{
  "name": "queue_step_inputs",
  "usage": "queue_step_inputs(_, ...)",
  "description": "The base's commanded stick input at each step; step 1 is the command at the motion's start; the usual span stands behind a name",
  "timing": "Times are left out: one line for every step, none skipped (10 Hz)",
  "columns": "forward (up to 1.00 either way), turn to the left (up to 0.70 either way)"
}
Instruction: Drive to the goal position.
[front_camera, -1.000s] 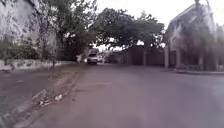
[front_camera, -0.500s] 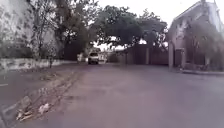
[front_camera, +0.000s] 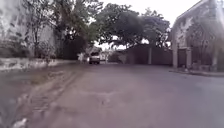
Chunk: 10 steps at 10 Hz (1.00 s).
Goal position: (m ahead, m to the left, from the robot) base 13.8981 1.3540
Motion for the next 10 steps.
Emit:
queue_step_inputs(1.00,0.00)
queue_step_inputs(1.00,0.00)
queue_step_inputs(1.00,0.00)
queue_step_inputs(1.00,0.00)
queue_step_inputs(1.00,0.00)
queue_step_inputs(1.00,0.00)
queue_step_inputs(1.00,0.00)
queue_step_inputs(1.00,0.00)
queue_step_inputs(1.00,0.00)
queue_step_inputs(1.00,0.00)
